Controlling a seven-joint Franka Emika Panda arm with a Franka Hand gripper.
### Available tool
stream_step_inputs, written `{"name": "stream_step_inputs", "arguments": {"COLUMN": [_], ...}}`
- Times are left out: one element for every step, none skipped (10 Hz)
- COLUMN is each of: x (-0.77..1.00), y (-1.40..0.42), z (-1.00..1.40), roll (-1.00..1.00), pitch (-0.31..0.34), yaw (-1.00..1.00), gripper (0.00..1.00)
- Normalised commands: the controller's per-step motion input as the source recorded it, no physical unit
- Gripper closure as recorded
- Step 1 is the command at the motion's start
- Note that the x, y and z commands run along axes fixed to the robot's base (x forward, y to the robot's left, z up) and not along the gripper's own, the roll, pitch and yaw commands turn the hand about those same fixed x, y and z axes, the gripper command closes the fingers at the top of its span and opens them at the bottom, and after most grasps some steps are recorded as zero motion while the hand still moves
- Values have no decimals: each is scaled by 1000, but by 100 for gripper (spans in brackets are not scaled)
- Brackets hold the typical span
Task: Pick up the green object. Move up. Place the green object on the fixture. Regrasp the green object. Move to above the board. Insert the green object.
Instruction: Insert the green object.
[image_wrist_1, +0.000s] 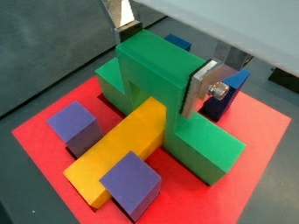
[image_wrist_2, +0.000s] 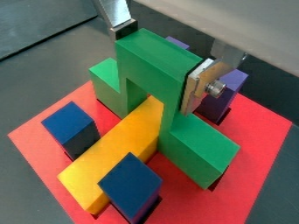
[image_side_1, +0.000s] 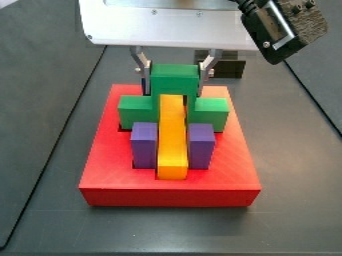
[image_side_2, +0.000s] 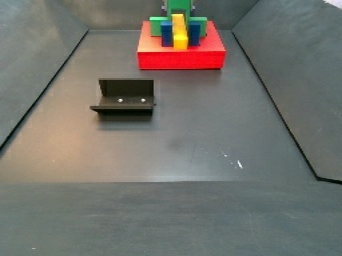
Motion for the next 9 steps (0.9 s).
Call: {"name": "stream_step_inputs", "arguments": {"x": [0, 0, 0, 0, 0, -17, 0, 0, -6], "y": [77, 34, 0, 0, 0, 0, 0, 0, 0], "z": [-143, -109, -94, -111, -154, -189, -271, -251, -200], "roll": [-117, -89, -66, -56, -26, -3, 6, 0, 0], "pitch": [41, 59, 41, 27, 29, 26, 11, 0, 0], "yaw": [-200, -160, -114, -86, -86, -86, 0, 46, 120], "gripper": [100, 100, 100, 100, 100, 100, 100, 100, 100]}}
